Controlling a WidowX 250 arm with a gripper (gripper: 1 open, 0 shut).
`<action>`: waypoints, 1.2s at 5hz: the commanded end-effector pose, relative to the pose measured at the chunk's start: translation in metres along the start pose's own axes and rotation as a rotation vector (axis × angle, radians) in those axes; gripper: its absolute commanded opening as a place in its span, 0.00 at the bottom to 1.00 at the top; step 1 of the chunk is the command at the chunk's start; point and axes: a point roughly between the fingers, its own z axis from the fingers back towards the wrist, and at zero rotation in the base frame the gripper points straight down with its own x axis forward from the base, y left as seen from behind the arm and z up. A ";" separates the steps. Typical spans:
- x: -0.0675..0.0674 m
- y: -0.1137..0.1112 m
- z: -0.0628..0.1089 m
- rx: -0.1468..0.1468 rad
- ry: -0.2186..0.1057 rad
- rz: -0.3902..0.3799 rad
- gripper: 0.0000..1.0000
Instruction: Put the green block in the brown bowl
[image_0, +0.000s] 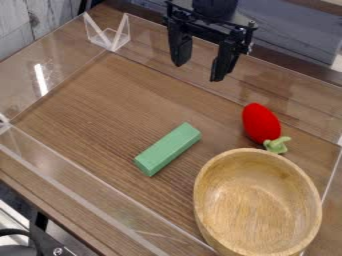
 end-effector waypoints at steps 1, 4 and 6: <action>-0.005 0.001 -0.013 -0.005 0.027 -0.012 1.00; -0.042 0.021 -0.054 -0.031 -0.009 -0.128 1.00; -0.046 0.027 -0.074 -0.053 -0.075 -0.163 1.00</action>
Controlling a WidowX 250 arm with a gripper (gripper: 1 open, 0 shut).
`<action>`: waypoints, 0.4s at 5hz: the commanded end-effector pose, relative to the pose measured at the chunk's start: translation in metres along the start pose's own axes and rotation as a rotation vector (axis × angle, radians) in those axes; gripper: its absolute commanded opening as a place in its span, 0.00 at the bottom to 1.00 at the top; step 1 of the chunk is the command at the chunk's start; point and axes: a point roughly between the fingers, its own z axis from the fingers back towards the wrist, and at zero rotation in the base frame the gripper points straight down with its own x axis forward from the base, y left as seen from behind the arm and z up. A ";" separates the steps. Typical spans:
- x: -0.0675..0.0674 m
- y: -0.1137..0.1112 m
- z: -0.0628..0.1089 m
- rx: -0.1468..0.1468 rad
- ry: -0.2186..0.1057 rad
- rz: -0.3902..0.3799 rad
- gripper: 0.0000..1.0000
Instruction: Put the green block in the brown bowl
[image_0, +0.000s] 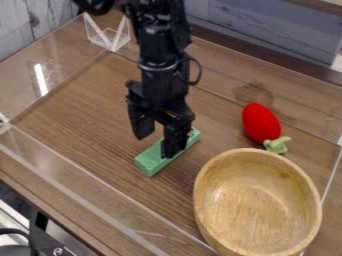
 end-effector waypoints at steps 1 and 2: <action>0.007 0.004 0.004 0.007 -0.076 -0.006 1.00; 0.009 0.006 -0.004 0.003 -0.081 -0.005 1.00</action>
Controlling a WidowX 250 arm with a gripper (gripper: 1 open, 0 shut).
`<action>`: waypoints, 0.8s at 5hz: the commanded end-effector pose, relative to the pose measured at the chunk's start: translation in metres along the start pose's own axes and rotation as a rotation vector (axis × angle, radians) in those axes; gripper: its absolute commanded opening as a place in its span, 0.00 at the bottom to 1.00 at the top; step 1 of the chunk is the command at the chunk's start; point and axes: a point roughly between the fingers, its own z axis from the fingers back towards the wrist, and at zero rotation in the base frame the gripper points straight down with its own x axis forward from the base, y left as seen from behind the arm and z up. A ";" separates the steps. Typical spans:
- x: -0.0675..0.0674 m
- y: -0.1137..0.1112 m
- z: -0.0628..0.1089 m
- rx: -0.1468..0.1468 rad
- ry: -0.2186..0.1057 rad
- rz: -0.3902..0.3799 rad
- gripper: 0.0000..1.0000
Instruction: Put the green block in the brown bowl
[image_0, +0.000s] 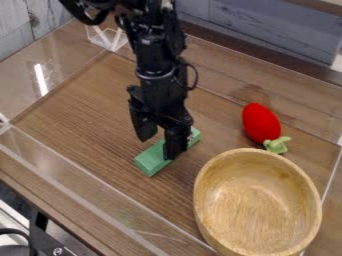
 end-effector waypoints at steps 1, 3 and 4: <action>0.005 0.004 -0.002 0.003 -0.027 0.010 1.00; 0.008 0.004 -0.009 -0.005 -0.032 0.019 1.00; 0.011 0.005 -0.012 -0.007 -0.034 0.023 1.00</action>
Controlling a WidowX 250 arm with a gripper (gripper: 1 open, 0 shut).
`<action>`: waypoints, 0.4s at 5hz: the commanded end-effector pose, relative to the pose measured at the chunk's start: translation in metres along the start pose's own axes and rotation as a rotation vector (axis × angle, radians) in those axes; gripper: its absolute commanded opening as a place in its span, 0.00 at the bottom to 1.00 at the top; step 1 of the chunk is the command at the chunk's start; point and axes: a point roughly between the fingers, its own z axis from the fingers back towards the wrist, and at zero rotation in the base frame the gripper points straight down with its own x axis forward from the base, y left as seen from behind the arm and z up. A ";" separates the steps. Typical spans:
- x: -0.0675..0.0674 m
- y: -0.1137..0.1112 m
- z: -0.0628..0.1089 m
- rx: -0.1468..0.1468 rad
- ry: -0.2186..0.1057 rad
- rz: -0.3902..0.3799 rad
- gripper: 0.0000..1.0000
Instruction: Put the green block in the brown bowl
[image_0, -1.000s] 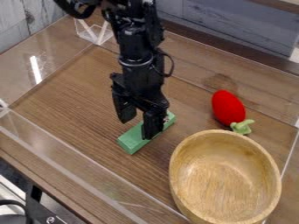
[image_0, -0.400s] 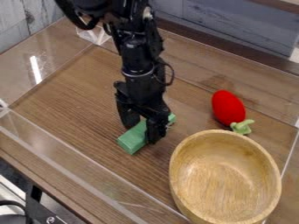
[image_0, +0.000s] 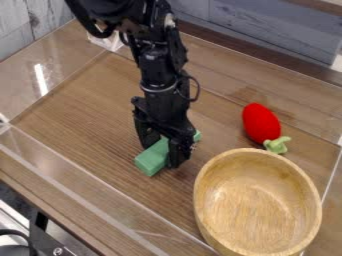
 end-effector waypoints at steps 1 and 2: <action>0.011 0.007 0.008 0.008 -0.044 0.015 1.00; 0.014 0.009 0.008 0.003 -0.047 0.024 0.00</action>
